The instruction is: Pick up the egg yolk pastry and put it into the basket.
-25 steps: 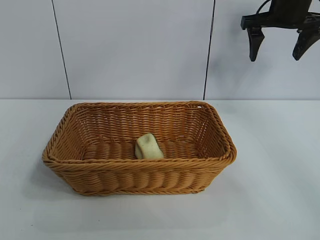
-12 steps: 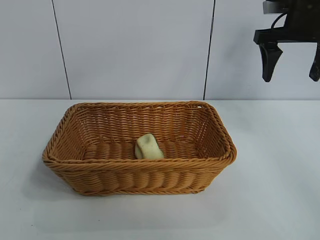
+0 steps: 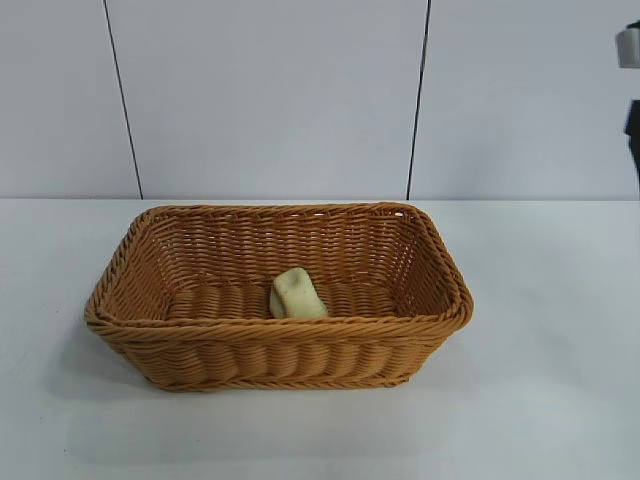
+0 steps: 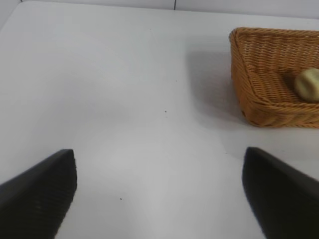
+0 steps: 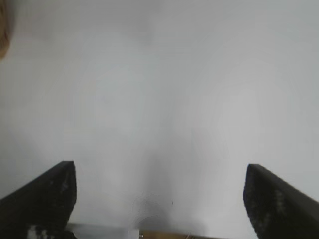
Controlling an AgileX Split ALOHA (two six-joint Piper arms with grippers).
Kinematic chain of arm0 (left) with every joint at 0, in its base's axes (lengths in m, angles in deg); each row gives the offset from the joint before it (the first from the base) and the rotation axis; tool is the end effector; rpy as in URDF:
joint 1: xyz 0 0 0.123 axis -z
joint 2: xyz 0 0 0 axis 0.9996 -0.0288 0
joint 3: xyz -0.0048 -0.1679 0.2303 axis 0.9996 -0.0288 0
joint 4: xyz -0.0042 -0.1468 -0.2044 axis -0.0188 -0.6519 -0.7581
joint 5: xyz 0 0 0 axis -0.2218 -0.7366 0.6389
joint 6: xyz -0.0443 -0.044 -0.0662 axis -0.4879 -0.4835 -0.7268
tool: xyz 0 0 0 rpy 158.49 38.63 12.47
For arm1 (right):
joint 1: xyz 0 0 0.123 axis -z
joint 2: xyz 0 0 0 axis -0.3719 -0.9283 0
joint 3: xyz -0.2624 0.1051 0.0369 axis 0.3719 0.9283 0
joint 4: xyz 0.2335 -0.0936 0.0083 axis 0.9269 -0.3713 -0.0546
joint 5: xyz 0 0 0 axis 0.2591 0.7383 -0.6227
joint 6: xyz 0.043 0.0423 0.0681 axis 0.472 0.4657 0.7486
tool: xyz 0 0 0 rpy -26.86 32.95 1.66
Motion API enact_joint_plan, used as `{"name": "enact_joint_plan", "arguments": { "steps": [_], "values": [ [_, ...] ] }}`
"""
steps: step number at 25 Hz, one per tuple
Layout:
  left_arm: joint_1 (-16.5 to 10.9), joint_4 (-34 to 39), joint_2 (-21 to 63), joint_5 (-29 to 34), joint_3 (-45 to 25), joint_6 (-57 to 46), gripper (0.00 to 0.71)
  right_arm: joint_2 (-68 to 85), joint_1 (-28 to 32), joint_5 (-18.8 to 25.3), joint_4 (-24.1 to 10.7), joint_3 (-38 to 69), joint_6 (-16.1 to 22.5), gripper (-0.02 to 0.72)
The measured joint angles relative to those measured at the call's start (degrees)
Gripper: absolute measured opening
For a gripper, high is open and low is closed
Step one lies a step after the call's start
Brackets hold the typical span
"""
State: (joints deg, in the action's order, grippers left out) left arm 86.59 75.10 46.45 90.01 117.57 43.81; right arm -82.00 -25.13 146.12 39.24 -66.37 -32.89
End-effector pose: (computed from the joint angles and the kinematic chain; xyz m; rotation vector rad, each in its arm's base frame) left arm -0.0046 -0.0049 0.2736 -0.0289 2.0543 -0.0508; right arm 0.2446 0.0150 0.2574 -0.0254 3.1036 0.0195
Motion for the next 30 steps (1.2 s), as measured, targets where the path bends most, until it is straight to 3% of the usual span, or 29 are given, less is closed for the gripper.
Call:
{"name": "enact_joint_plan", "arguments": {
  "steps": [10, 30],
  "values": [
    [0.0, 0.0, 0.0, 0.0, 0.0, 0.0, 0.696, 29.5, 0.0, -9.7, 0.0, 27.9, 0.0, 0.631],
    [0.0, 0.0, 0.0, 0.0, 0.0, 0.0, 0.696, 75.9, 0.0, -11.0, 0.6, 29.0, -0.2, 0.631]
  ]
}}
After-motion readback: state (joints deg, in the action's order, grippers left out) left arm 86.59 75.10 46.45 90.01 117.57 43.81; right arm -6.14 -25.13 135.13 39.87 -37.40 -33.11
